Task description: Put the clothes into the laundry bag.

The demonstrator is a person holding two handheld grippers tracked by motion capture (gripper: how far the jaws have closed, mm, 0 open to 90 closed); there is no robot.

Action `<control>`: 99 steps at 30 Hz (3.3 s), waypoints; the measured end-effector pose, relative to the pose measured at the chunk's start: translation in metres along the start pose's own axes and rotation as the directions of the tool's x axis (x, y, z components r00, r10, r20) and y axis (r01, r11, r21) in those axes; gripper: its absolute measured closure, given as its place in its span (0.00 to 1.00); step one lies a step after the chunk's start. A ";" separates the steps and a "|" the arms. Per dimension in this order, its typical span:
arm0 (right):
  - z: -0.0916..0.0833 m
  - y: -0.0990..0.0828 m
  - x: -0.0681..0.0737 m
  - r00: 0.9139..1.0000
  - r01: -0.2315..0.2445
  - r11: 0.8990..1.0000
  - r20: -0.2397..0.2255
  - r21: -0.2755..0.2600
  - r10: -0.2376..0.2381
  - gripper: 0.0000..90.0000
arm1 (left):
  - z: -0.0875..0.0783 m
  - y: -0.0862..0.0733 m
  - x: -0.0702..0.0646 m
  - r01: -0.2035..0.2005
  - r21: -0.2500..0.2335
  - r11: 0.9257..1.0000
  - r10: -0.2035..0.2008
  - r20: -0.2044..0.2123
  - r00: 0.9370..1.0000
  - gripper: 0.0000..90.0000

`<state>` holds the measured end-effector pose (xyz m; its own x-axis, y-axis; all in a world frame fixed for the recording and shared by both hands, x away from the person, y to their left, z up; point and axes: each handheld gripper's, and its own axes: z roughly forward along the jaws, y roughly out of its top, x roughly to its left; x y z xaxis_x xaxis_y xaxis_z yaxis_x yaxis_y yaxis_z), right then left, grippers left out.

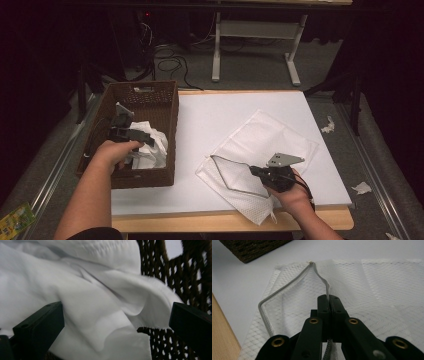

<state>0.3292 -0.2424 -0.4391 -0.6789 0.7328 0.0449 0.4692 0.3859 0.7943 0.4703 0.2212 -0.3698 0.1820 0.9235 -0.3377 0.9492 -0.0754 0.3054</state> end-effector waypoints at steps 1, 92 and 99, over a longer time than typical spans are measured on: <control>0.000 0.000 0.000 1.000 0.002 1.000 -0.001 -0.005 -0.002 0.99 | -0.001 0.001 0.001 0.001 -0.005 1.000 -0.001 -0.005 1.000 0.00; -0.003 0.000 0.001 1.000 0.018 0.999 0.025 -0.033 -0.017 0.99 | -0.037 -0.068 -0.009 -0.227 -0.754 0.616 0.128 -0.189 0.974 0.83; -0.007 0.000 0.004 0.999 0.023 0.999 0.023 -0.042 -0.022 0.99 | -0.046 -0.073 -0.016 -0.204 -0.810 0.549 0.109 -0.173 0.979 0.83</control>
<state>0.3225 -0.2436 -0.4352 -0.6757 0.7370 0.0130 0.4290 0.3788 0.8200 0.3858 0.2291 -0.3455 0.2371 0.9608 -0.1437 0.2762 0.0751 0.9582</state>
